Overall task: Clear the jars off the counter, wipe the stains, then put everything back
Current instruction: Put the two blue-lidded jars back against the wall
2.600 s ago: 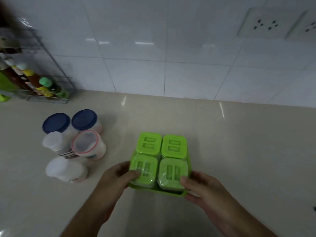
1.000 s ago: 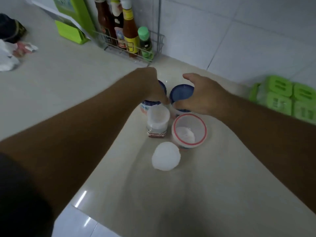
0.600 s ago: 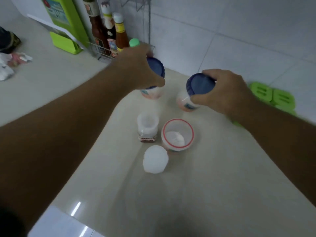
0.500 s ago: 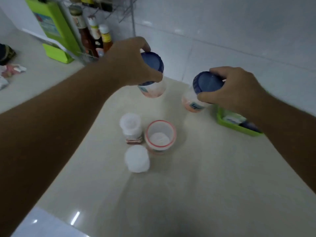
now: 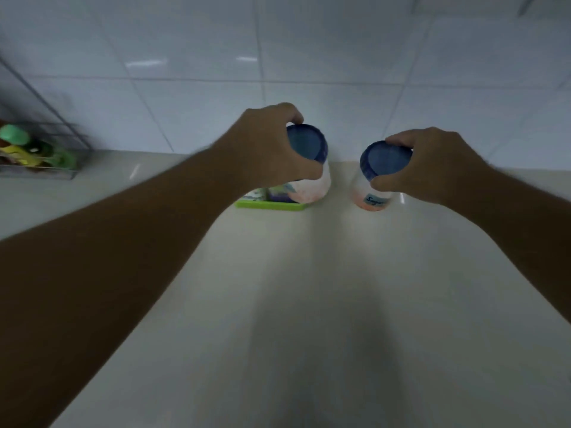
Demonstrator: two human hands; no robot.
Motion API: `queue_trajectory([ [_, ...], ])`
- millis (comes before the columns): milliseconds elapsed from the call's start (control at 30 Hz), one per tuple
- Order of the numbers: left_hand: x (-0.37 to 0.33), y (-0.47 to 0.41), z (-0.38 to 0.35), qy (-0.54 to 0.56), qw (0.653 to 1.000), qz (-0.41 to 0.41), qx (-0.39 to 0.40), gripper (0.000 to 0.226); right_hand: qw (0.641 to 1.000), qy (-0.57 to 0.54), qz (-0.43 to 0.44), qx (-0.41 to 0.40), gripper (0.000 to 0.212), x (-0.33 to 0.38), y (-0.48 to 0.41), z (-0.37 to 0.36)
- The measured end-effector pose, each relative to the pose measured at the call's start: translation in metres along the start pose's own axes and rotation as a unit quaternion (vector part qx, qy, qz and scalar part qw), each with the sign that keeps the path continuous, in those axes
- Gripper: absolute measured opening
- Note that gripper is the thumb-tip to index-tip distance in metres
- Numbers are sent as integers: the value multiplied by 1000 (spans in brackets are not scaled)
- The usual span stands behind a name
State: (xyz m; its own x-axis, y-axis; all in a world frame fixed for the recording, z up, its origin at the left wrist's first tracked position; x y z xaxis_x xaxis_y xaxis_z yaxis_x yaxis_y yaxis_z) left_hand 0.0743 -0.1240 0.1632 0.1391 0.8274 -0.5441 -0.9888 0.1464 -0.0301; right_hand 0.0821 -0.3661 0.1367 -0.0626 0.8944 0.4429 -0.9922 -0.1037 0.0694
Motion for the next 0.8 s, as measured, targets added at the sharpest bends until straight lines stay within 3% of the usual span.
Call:
queue_trajectory([
  [267, -27, -78, -103, -84, 995, -43, 41, 72, 1000, 2, -1, -8, 69, -54, -57, -26],
  [400, -7, -102, -119, -148, 987, -43, 54, 68, 1000, -2, -1, -8, 74, -53, -79, -42],
  [567, -2, -121, -126, -218, 971, -74, 73, 57, 999, -14, 30, -12, 64, -49, -96, -55],
  [800, 7, -133, -133, -223, 972, -20, 68, 73, 998, -48, 27, -18, 59, -60, -112, -60],
])
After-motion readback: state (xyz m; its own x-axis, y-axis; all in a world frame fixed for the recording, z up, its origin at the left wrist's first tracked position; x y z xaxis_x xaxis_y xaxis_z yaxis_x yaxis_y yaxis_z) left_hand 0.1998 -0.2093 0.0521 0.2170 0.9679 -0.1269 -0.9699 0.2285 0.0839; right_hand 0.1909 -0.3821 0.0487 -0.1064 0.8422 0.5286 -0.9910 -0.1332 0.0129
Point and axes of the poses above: each hand's wrist, its own y-axis away from the middle knuckle, its own z-axis out of the back of the hand, x = y × z, the point moved 5 cm from there along -y, towards the middle knuckle, and after that the axes turned 1 degree about x, right-handed, at the moved point
